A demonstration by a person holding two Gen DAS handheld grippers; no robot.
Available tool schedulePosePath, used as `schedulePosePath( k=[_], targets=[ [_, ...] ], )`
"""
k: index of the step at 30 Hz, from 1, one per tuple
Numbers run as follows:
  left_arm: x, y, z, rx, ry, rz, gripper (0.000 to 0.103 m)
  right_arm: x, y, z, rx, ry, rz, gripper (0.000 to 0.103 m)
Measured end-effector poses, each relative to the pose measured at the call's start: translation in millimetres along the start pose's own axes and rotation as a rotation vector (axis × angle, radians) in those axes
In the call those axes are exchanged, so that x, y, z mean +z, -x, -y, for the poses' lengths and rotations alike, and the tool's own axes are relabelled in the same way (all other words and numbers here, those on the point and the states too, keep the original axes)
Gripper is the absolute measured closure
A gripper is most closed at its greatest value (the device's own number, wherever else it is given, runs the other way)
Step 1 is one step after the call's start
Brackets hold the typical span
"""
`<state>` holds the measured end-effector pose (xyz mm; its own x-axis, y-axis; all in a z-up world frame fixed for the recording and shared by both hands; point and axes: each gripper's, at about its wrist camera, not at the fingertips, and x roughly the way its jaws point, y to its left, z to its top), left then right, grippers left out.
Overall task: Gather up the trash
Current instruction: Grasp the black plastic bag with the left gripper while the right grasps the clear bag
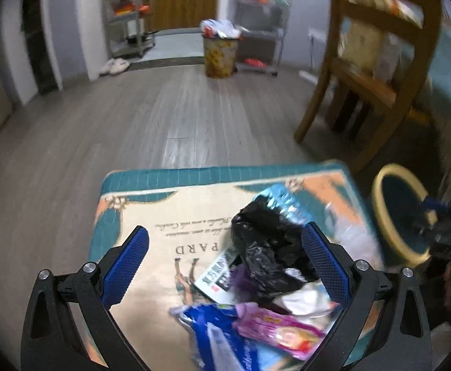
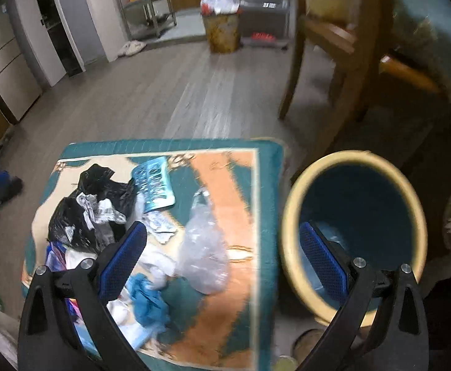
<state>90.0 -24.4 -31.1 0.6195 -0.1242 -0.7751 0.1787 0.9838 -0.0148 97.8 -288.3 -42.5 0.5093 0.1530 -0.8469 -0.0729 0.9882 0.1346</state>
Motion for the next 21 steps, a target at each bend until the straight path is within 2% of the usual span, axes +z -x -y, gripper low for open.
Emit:
schedulePosePath(
  k=[2, 4, 5, 6, 7, 12, 14, 18, 21],
  targets=[
    [2, -13, 12, -0.015, -0.040, -0.021, 0.007, 3, -14, -9, 0.032, 0.021, -0.023, 0.006],
    [3, -25, 18, -0.042, -0.046, -0.045, 0.008, 3, -28, -16, 0.007, 0.064, -0.051, 0.009],
    [2, -32, 20, -0.063, -0.045, -0.064, 0.013, 2, -37, -17, -0.001, 0.076, -0.077, 0.014],
    [2, -38, 22, -0.077, -0.047, -0.086, 0.018, 0, -46, -17, 0.008, 0.074, -0.109, 0.025],
    [-1, -46, 23, -0.090, -0.054, -0.116, 0.027, -2, -52, -16, 0.016, 0.067, -0.135, 0.031],
    [-3, -69, 22, -0.110, -0.035, -0.201, 0.041, -9, -68, -15, 0.050, 0.043, -0.202, 0.042],
    [-4, -74, 20, -0.116, -0.024, -0.215, 0.044, -11, -72, -16, 0.038, 0.052, -0.217, 0.045],
    [-8, -82, 18, -0.115, -0.032, -0.268, 0.053, -16, -84, -17, 0.017, 0.057, -0.266, 0.057],
    [-12, -89, 21, -0.102, -0.051, -0.302, 0.058, -18, -89, -19, 0.000, 0.069, -0.282, 0.061]
  ],
)
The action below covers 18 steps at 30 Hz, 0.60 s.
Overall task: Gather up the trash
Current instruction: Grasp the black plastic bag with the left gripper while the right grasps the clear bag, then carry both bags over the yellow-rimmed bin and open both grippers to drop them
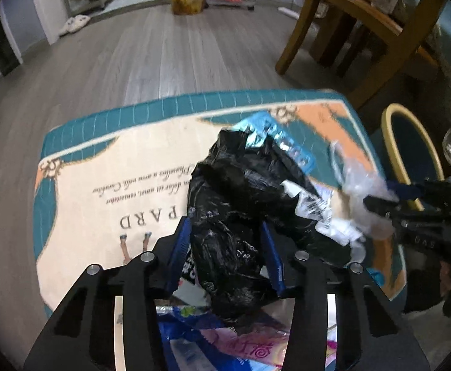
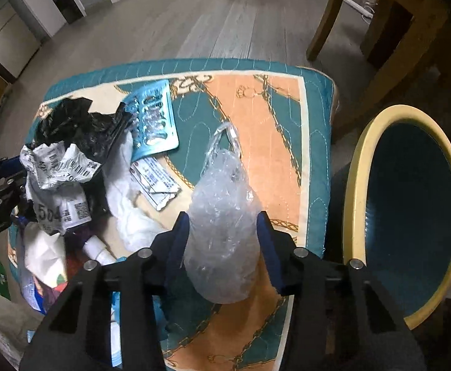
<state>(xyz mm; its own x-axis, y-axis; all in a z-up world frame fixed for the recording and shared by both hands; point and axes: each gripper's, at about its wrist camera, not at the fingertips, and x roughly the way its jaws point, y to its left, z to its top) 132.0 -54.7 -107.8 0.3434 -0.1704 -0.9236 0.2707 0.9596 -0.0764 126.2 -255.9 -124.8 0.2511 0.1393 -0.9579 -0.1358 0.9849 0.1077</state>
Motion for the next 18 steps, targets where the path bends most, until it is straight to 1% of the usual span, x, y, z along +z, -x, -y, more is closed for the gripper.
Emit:
schedulePosePath(
  k=[2, 3, 5, 6, 8, 12, 14, 16, 18],
  targets=[
    [-2, 0, 0, -0.004, -0.001, -0.006, 0.061, 0, -2, -1, 0.009, -0.001, -0.006, 0.064],
    [-2, 0, 0, -0.002, -0.002, -0.010, 0.063, 1, -4, -3, 0.007, 0.004, -0.006, 0.067],
    [-3, -1, -1, 0.002, 0.001, -0.023, 0.070, 1, -6, -5, -0.002, 0.021, -0.007, 0.072],
    [-3, -2, -2, 0.000, 0.002, -0.029, 0.072, 1, -6, -5, -0.002, 0.024, -0.006, 0.076],
    [-4, -4, -3, 0.007, 0.002, -0.042, 0.079, 1, -6, -6, 0.001, 0.031, -0.007, 0.078],
    [-6, -6, -3, 0.007, 0.000, -0.060, 0.084, 1, -7, -6, 0.004, 0.026, -0.006, 0.084],
    [-5, -2, -2, 0.006, -0.006, -0.043, 0.090, 2, -5, -6, 0.005, 0.022, 0.000, 0.088],
    [-3, 8, -1, 0.003, -0.007, -0.008, 0.091, 2, 0, -5, 0.008, 0.014, 0.013, 0.090],
    [1, 24, 2, -0.003, -0.018, 0.052, 0.091, 4, 9, -2, 0.032, -0.007, 0.037, 0.090]
  ],
)
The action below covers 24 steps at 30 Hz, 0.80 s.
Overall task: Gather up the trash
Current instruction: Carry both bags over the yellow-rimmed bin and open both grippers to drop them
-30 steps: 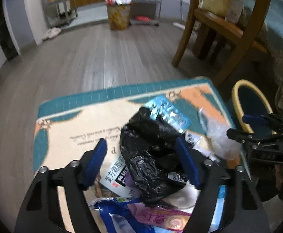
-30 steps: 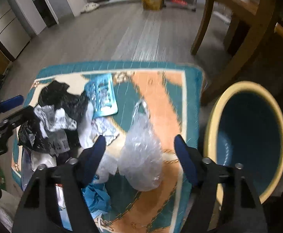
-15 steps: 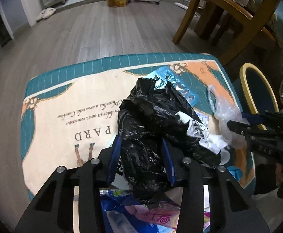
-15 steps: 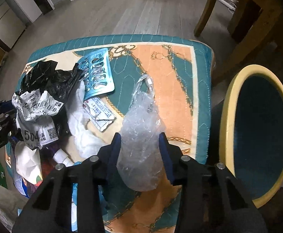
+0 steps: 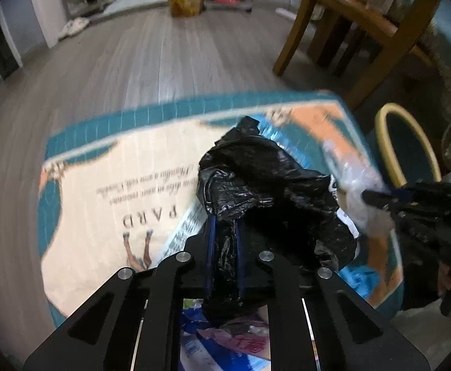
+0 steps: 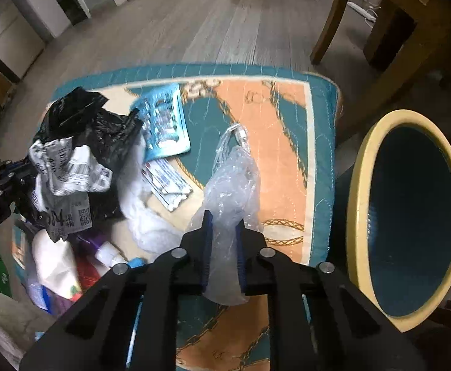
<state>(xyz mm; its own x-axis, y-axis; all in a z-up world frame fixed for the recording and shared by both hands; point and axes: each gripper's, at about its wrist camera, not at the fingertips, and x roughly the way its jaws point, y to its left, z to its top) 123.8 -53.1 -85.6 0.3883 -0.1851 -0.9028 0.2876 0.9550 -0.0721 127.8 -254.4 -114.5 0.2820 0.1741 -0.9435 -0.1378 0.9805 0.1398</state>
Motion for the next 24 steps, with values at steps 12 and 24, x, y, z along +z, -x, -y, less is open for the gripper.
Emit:
schedulePosePath(
  k=[12, 24],
  targets=[
    [27, 48, 68, -0.068, -0.163, 0.241, 0.091, 22, 116, 78, -0.117, -0.101, 0.295, 0.091],
    [62, -14, 225, -0.240, -0.357, 0.162, 0.091, 2, 103, 204, -0.179, -0.419, 0.246, 0.090]
  ],
)
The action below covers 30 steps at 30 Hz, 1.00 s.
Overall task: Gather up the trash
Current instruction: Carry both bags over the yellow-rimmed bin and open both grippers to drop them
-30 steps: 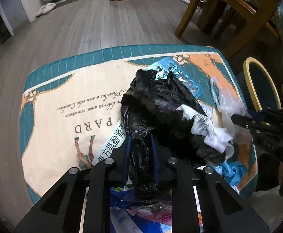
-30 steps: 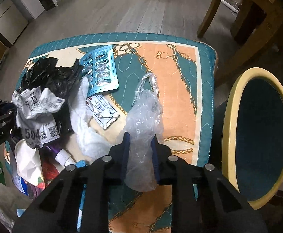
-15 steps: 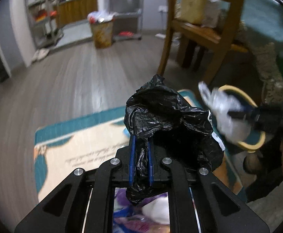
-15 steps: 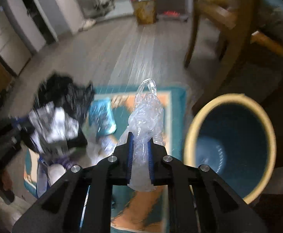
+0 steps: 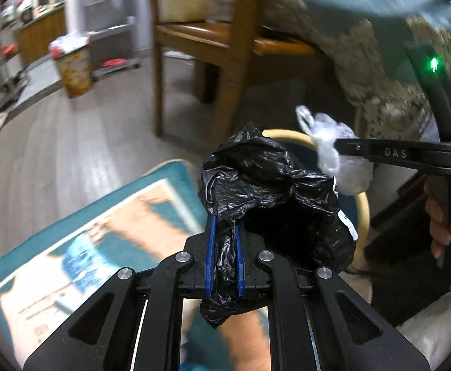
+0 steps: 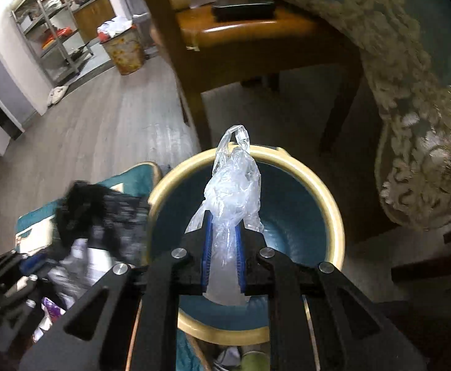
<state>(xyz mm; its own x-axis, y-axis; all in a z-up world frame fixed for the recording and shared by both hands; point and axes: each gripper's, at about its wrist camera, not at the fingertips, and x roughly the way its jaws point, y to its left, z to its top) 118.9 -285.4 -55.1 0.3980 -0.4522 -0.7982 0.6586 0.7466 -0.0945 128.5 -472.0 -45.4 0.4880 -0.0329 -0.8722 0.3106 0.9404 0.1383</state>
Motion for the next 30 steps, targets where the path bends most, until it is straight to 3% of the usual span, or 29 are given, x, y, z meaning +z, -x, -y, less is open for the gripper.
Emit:
schedulePosePath(
  k=[3, 5, 7, 9, 17, 25, 30],
  targets=[
    [5, -19, 24, -0.005, -0.063, -0.015, 0.083, 1, -2, 4, -0.031, -0.010, 0.000, 0.084],
    [8, -32, 33, 0.006, -0.091, -0.037, 0.057, 2, -8, 13, -0.053, -0.020, -0.009, 0.077],
    [9, -34, 38, 0.002, -0.090, -0.043, 0.051, 2, -11, 17, -0.051, -0.044, -0.016, 0.066],
    [9, -30, 36, 0.010, -0.077, -0.031, 0.044, 4, -10, 18, -0.043, -0.064, -0.009, 0.064],
    [8, 10, 7, 0.039, 0.008, 0.022, 0.035, -2, 8, 4, -0.016, -0.033, 0.030, 0.051],
    [-8, 71, -28, 0.126, 0.055, 0.064, 0.024, -12, 45, -22, 0.014, 0.025, 0.104, 0.024],
    [-31, 119, -57, 0.195, 0.110, 0.091, 0.017, -25, 62, -57, 0.083, 0.060, 0.131, 0.008]
  ],
)
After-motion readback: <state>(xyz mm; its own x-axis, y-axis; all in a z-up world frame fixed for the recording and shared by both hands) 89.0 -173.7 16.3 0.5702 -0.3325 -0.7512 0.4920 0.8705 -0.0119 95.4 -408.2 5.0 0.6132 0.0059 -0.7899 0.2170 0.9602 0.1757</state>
